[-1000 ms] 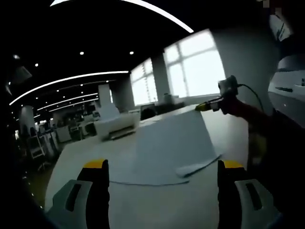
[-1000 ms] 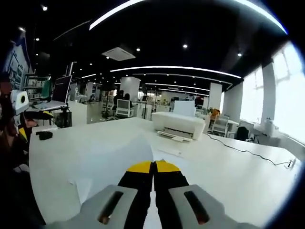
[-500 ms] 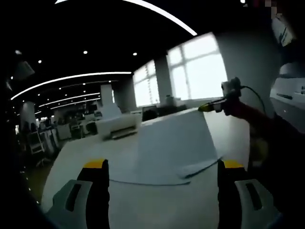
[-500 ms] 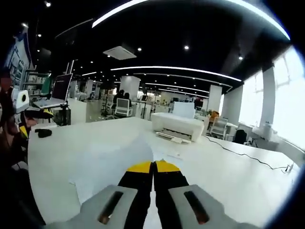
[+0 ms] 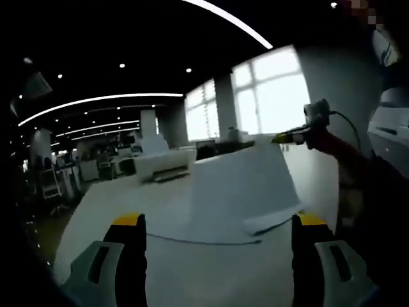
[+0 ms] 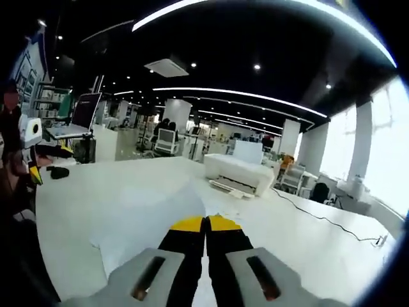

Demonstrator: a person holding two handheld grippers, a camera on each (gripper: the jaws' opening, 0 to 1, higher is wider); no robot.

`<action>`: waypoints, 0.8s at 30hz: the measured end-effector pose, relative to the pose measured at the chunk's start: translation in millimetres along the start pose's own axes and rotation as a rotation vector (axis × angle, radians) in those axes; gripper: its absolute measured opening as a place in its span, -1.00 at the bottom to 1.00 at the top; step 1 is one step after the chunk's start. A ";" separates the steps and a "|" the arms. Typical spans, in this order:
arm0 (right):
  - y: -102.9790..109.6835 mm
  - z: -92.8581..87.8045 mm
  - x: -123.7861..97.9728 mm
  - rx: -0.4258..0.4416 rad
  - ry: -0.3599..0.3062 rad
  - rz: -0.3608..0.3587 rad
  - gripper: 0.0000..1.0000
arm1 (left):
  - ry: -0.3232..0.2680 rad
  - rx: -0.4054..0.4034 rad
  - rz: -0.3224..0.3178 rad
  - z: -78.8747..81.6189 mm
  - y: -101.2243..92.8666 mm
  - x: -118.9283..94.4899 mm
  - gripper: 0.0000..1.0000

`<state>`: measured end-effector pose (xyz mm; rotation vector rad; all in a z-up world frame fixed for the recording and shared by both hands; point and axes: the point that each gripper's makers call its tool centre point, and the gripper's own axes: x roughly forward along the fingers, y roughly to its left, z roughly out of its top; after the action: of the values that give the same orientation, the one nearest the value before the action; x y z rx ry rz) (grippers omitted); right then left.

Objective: Organize the stack of printing papers by aligning and flattening the scattered papers on the table

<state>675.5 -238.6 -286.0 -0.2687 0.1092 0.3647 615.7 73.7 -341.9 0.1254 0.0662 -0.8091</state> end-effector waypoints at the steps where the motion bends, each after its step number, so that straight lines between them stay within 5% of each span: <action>1: -0.2 2.9 0.0 -0.002 -0.003 0.001 -1.00 | -0.004 -0.006 -0.001 0.3 0.2 -0.7 0.93; 6: -1.0 18.9 0.6 -0.024 -0.032 0.001 -1.00 | -0.009 -0.005 0.007 0.1 2.0 -3.0 0.94; 24: -7.2 32.2 6.2 -0.063 -0.029 -0.008 -1.00 | -0.022 -0.016 -0.010 1.1 4.9 2.3 0.93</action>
<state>685.8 -234.1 -254.4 -0.3254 0.0680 0.3642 620.8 75.2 -340.6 0.1008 0.0526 -0.8200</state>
